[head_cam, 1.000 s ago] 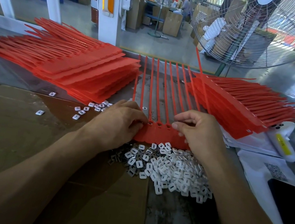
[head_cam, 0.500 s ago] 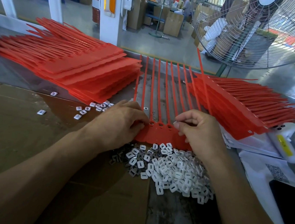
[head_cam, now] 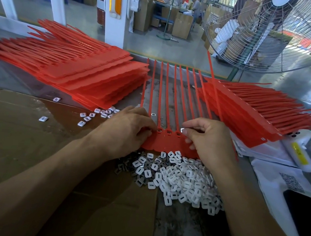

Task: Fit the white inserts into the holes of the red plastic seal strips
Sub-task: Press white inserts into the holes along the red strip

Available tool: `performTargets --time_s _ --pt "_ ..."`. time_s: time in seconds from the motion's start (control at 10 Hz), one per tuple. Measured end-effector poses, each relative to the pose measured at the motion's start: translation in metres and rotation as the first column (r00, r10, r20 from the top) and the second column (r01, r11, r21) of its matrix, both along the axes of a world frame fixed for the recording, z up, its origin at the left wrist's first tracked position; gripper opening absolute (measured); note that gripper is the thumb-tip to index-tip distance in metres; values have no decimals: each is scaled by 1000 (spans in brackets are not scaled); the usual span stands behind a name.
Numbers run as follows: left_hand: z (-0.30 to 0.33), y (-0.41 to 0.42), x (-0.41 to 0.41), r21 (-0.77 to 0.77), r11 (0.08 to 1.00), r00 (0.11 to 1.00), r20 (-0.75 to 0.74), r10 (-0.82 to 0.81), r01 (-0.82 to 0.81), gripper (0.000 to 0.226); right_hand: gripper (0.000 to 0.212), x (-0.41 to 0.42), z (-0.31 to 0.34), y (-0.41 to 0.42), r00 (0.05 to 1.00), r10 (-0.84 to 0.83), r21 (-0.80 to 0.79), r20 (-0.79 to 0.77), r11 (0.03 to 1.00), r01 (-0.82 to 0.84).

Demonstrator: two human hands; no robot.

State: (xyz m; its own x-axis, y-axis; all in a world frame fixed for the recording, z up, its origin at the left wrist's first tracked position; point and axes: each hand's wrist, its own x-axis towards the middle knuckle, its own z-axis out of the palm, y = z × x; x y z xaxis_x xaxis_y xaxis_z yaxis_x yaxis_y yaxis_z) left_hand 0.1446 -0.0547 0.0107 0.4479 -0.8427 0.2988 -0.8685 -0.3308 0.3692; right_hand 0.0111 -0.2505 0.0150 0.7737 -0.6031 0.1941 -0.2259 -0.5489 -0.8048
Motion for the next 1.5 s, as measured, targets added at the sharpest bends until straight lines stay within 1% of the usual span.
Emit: performTargets --time_s 0.2,0.4,0.7,0.8,1.0,1.2,1.3,1.4,1.5 --pt "0 -1 1 -10 1000 1000 3 -4 4 29 11 5 -1 6 999 -22 -102 -30 995 19" --pt "-1 -1 1 -7 1000 1000 8 -9 9 30 10 9 -3 5 997 -9 -184 -80 983 -6" --pt "-2 -1 2 -14 1000 1000 15 -5 5 29 8 11 -2 7 996 -10 -178 -92 984 -6" --pt "-3 -2 1 -16 1000 1000 12 -1 1 28 9 13 -2 9 991 -25 -208 -130 978 -3" --pt "-2 -2 1 -15 1000 1000 6 1 -1 28 10 13 0 12 989 -61 -258 -138 966 24" --pt "-2 -1 1 -19 1000 1000 6 -9 9 29 19 0 0 3 994 -37 -194 -106 981 16" --pt "-2 -1 1 -20 1000 1000 5 -11 11 29 25 -2 2 4 985 -19 -217 -172 976 -19" --pt "-3 -1 2 -18 1000 1000 3 -11 11 29 26 -2 3 7 978 2 -229 -207 972 -51" --pt "-3 -1 2 -18 1000 1000 -1 -10 10 29 21 -4 6 10 985 -3 -271 -171 962 -44"
